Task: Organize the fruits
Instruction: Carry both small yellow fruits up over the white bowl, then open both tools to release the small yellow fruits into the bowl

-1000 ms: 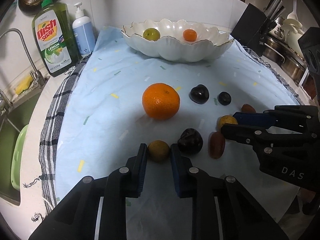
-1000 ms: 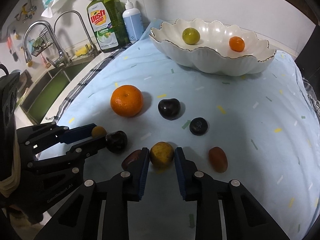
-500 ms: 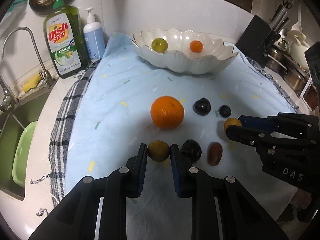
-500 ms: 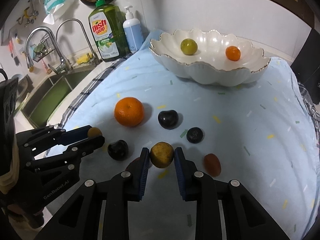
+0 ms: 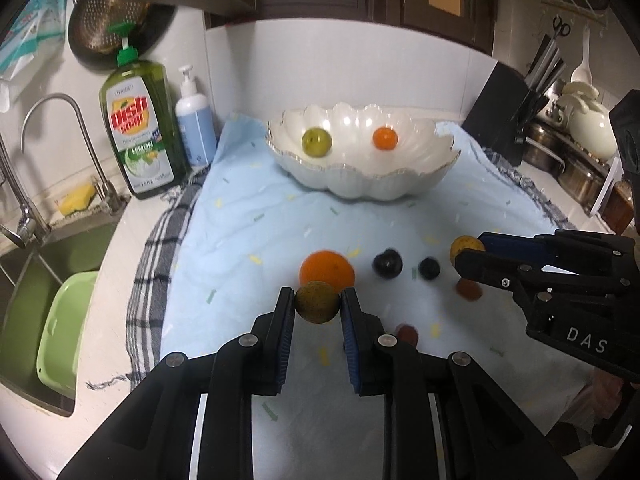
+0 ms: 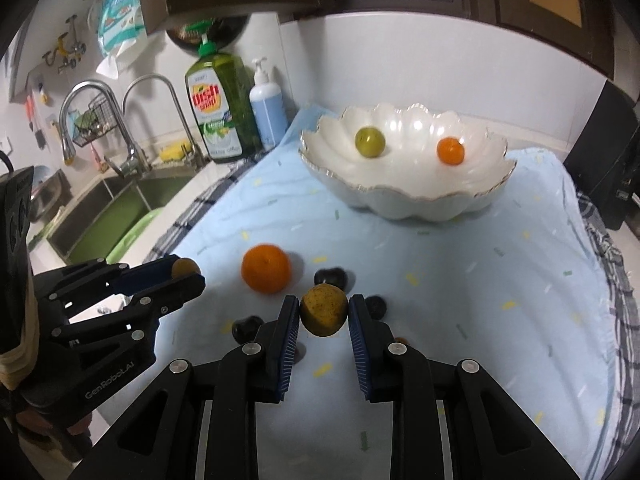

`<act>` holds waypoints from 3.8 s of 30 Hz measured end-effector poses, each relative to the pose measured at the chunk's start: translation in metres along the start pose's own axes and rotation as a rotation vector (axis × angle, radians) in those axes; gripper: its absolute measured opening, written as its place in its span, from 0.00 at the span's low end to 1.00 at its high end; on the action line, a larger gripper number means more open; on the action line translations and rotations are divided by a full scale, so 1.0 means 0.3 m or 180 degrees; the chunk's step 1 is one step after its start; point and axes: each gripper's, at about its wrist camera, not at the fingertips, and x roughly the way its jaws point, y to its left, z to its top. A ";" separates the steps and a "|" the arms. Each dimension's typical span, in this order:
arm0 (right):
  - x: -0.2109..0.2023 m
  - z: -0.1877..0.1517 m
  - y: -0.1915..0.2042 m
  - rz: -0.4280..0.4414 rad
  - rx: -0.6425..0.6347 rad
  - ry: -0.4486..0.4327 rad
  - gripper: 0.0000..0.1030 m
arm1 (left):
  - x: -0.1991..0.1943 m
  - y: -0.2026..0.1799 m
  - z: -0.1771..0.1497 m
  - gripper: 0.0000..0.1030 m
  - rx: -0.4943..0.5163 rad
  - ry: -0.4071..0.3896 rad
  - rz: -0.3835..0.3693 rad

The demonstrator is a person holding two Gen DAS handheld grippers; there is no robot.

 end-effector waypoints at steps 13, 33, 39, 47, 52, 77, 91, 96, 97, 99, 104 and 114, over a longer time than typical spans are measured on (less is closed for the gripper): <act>-0.130 0.114 -0.035 -0.0083 0.0024 -0.0501 0.26 | -0.086 -0.034 0.135 0.23 -0.0039 -0.0386 -0.0058; -0.157 0.306 -0.128 -0.0174 0.0069 -0.0821 0.26 | -0.058 -0.073 0.394 0.23 0.0040 -0.0768 -0.0039; -0.132 0.363 -0.159 -0.0182 0.0117 -0.0863 0.26 | 0.015 -0.071 0.460 0.23 -0.0041 -0.0668 -0.0065; -0.048 0.431 -0.236 -0.0187 0.0133 -0.0773 0.26 | 0.132 -0.080 0.528 0.23 -0.0044 -0.0560 0.0008; 0.031 0.466 -0.291 -0.0188 0.0130 -0.0660 0.26 | 0.213 -0.080 0.569 0.23 -0.0067 -0.0482 0.0067; 0.440 0.510 -0.478 -0.0213 0.0264 0.0135 0.26 | 0.639 -0.076 0.604 0.23 -0.0210 0.0390 0.0140; 0.484 0.517 -0.483 -0.0295 0.0219 0.0279 0.44 | 0.693 -0.061 0.588 0.42 -0.0253 0.0568 0.0187; 0.466 0.509 -0.483 -0.0325 0.0219 0.0259 0.44 | 0.655 -0.059 0.597 0.54 -0.0257 0.0479 0.0251; 0.462 0.507 -0.483 -0.0323 0.0222 0.0251 0.44 | 0.645 -0.061 0.601 0.56 -0.0244 0.0462 0.0272; 0.446 0.505 -0.482 -0.0325 0.0236 0.0219 0.44 | 0.621 -0.066 0.609 0.62 -0.0213 0.0415 0.0318; 0.400 0.506 -0.471 -0.0349 0.0233 0.0139 0.44 | 0.547 -0.067 0.620 0.76 -0.0148 0.0234 0.0475; 0.263 0.482 -0.420 -0.0396 0.0228 -0.0052 0.44 | 0.386 -0.047 0.604 0.80 -0.0176 0.0014 0.0428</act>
